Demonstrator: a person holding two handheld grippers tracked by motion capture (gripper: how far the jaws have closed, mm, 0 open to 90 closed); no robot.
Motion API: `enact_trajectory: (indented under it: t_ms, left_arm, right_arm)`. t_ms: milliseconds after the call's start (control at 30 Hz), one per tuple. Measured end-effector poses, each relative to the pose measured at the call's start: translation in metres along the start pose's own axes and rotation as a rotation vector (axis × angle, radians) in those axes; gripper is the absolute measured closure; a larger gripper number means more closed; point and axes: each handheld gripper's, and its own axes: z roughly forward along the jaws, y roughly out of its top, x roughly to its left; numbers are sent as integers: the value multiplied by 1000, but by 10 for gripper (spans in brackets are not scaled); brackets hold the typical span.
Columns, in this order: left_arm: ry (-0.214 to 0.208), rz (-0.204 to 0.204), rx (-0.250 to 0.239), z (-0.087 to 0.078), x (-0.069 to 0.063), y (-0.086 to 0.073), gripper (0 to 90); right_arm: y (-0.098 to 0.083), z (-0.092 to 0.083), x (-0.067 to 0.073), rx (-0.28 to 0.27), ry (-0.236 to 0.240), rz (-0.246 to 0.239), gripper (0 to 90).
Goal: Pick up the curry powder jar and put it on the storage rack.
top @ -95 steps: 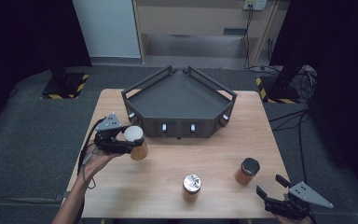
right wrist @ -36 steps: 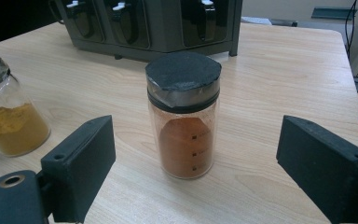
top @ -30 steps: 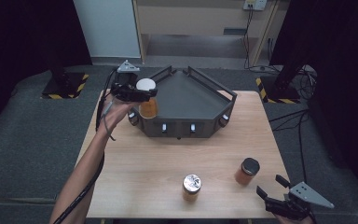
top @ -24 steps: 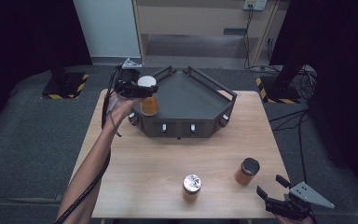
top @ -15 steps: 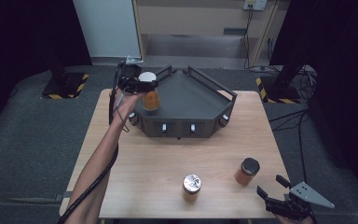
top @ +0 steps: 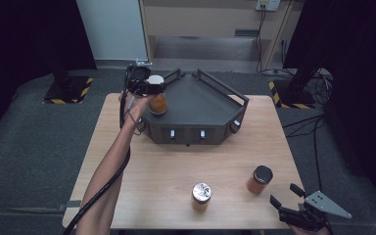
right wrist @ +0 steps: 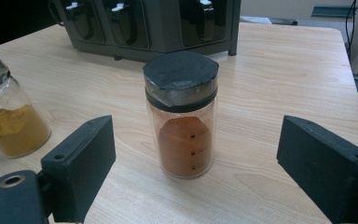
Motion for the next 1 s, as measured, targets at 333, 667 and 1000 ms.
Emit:
enact_trajectory:
  t_ms: [333,667,1000]
  left_arm:
    - [-4,-7,4,7,-1,-2,325]
    - [-6,5,-9,7,-3,-6,323]
    - [-37,-12,-53,-6,2,0,141]
  right_arm:
    - [0,0,0,-1,1,2,115]
    - [0,0,-1,-2,5,0,114]
    - [0,0,-1,-1,7,-1,114]
